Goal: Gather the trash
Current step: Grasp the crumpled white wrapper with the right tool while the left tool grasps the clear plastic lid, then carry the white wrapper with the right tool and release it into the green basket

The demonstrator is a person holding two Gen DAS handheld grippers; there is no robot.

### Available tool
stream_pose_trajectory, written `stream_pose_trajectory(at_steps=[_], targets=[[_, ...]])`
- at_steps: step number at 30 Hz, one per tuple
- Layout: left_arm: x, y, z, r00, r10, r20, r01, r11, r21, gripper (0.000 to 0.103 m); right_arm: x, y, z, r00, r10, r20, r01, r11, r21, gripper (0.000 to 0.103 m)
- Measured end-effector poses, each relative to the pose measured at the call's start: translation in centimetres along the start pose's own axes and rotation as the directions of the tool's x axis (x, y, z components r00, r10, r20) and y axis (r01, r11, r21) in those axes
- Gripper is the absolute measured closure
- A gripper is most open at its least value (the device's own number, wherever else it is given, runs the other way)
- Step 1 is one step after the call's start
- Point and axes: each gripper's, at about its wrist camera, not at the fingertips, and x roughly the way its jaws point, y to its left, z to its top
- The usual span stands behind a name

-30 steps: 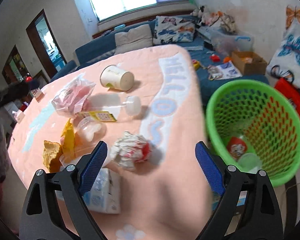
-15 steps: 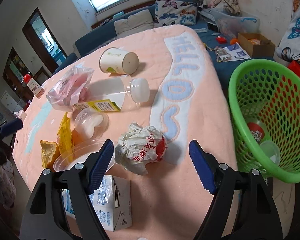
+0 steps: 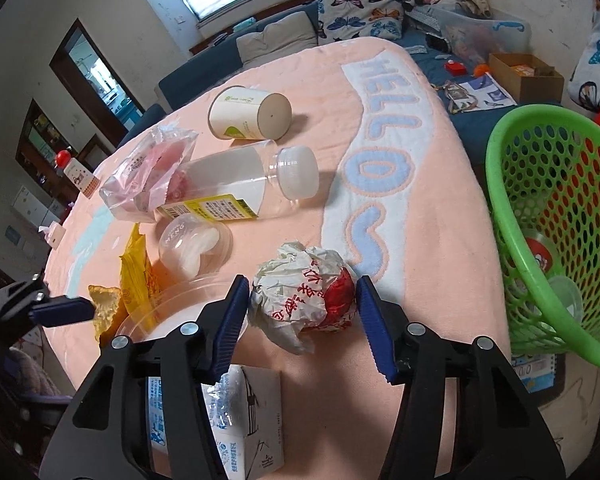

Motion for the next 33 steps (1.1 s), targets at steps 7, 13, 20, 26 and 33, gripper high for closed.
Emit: stream_pose_trajectory(at_steps=[7, 13, 20, 26, 33], targets=[[2.5, -0.3, 0.8, 0.999, 0.0, -0.047, 0.002, 0.999, 0.048, 0.058, -1.8, -0.1, 0.0, 0.999, -0.023, 0.04, 0.023, 1.0, -0.006, 0.048], [3.3, -0.3, 0.9, 0.998, 0.002, -0.069, 0.003, 0.997, 0.076, 0.068, -3.4, -0.5, 0.1, 0.997, -0.044, 0.069, 0.045, 0.999, -0.006, 0.048], [3.7, -0.4, 1.0, 0.998, -0.001, -0.07, 0.007, 0.996, 0.086, 0.082, -4.9, -1.4, -0.1, 0.993, -0.072, 0.093, 0.072, 0.997, 0.007, 0.048], [3.4, -0.6, 1.2, 0.999, -0.008, -0.05, 0.013, 0.996, 0.091, 0.095, -5.9, -2.6, -0.3, 0.989, -0.099, 0.109, 0.096, 0.995, 0.035, 0.048], [3.0, -0.5, 1.9, 1.0, -0.012, -0.025, 0.013, 0.998, 0.067, 0.097, -7.3, -4.0, -0.5, 0.983, -0.128, 0.134, 0.121, 0.991, 0.062, 0.048]])
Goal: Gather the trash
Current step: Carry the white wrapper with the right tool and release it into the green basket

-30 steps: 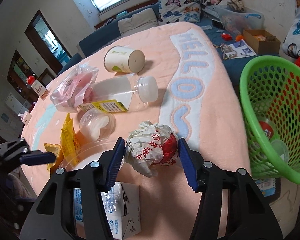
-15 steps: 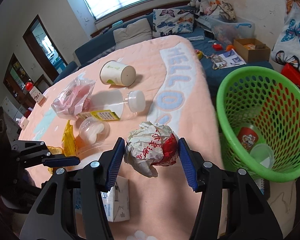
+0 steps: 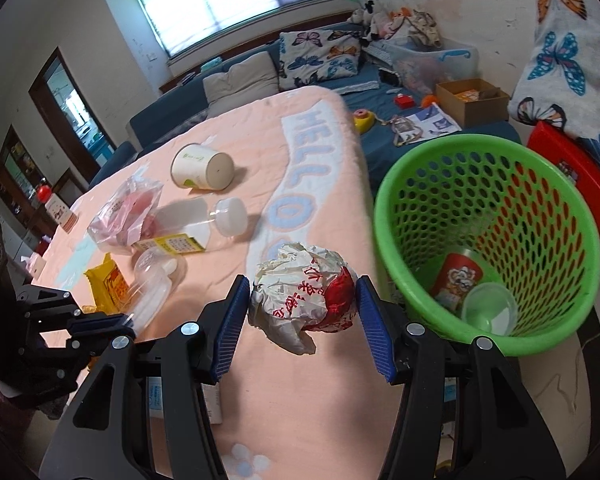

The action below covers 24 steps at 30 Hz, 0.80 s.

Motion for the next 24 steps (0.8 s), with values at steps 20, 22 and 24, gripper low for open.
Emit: stream_pose_trajectory(at_steps=[20, 22, 24], targets=[[-1.5, 1.5, 5.8, 0.988, -0.089, 0.124, 0.105, 0.985, -0.135, 0.097, -2.2, -6.7, 0.7, 0.99, -0.135, 0.031, 0.132, 0.988, 0.079, 0.048], [-1.2, 1.2, 6.8, 0.988, -0.09, 0.126, 0.107, 0.986, -0.131, 0.097, -2.1, -7.7, 0.8, 0.988, -0.153, 0.028, 0.15, 0.984, 0.093, 0.048], [-0.9, 0.9, 7.5, 0.987, -0.101, 0.129, 0.117, 0.985, -0.128, 0.097, -2.1, -8.7, 0.8, 0.985, -0.169, 0.024, 0.165, 0.98, 0.108, 0.048]])
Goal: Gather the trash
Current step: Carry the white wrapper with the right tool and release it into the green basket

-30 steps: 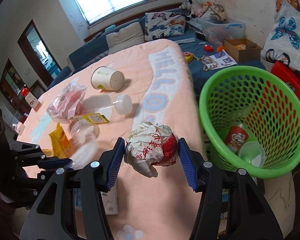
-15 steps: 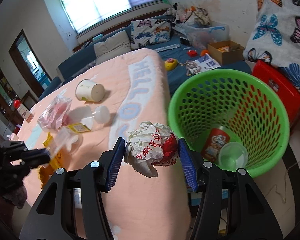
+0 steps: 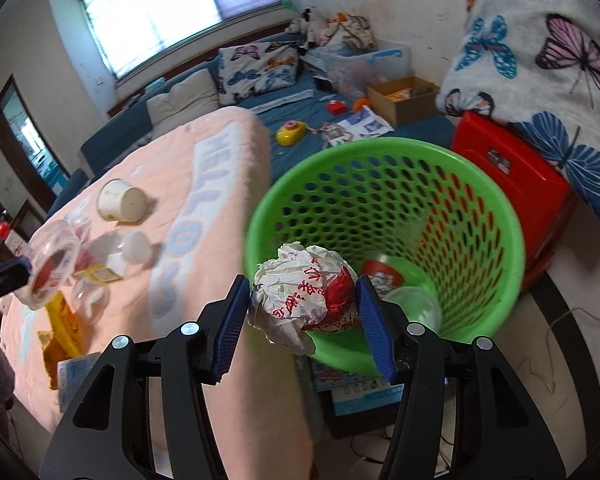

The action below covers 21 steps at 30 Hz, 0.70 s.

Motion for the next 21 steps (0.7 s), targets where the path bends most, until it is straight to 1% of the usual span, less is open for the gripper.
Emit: stream_pose_trajectory(at_steps=[8, 18, 21], targets=[[2.9, -1.8, 2.9, 0.999, -0.035, -0.01, 0.035, 0.999, 0.018, 0.097, 1.0, -2.9, 0.2, 0.998, -0.053, -0.02, 0.053, 0.998, 0.03, 0.046], [6.6, -4.4, 5.9, 0.997, -0.059, -0.04, 0.062, 0.995, 0.076, 0.097, 1.9, -5.0, 0.4, 0.997, -0.075, -0.028, 0.077, 0.995, 0.064, 0.045], [7.7, -5.1, 6.7, 0.996, -0.067, -0.05, 0.072, 0.994, 0.086, 0.097, 1.9, -5.5, 0.3, 0.997, -0.074, -0.026, 0.076, 0.994, 0.074, 0.042]])
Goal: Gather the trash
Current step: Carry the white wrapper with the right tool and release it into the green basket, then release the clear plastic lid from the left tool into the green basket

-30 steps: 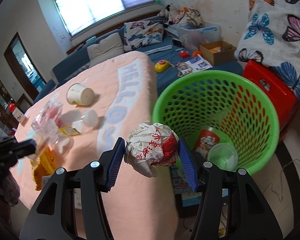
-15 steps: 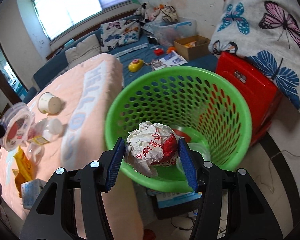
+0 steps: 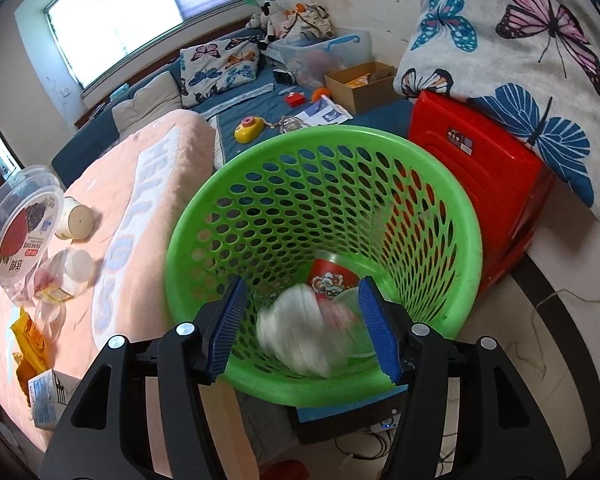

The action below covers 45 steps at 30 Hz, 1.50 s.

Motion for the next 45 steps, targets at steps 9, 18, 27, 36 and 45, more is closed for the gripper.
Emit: stream_pose_trajectory(at_steps=[9, 18, 27, 36, 45], targets=[[3.5, -1.7, 1.8, 0.999, -0.008, -0.038, 0.01, 0.999, 0.037, 0.097, -0.5, -0.8, -0.2, 1.0, -0.003, 0.006, 0.003, 1.0, -0.003, 0.041], [6.3, -2.3, 2.9, 0.997, -0.013, -0.072, 0.016, 0.999, 0.031, 0.097, -1.7, -1.1, -0.6, 1.0, -0.004, 0.027, 0.005, 1.0, -0.012, 0.036], [8.7, -2.2, 3.5, 0.996, -0.001, -0.084, 0.002, 1.0, 0.003, 0.088, -2.3, -0.9, -1.4, 0.999, 0.008, 0.034, -0.008, 1.0, -0.017, 0.034], [7.1, -0.6, 2.2, 0.997, 0.01, -0.075, -0.015, 0.998, -0.055, 0.076, -3.0, 0.0, -2.0, 0.999, 0.021, 0.032, -0.02, 0.999, -0.03, 0.033], [0.0, 2.0, -0.3, 0.993, 0.115, -0.006, -0.115, 0.989, -0.096, 0.055, -4.8, 4.9, -3.4, 0.996, 0.082, 0.034, -0.077, 0.987, -0.14, 0.023]])
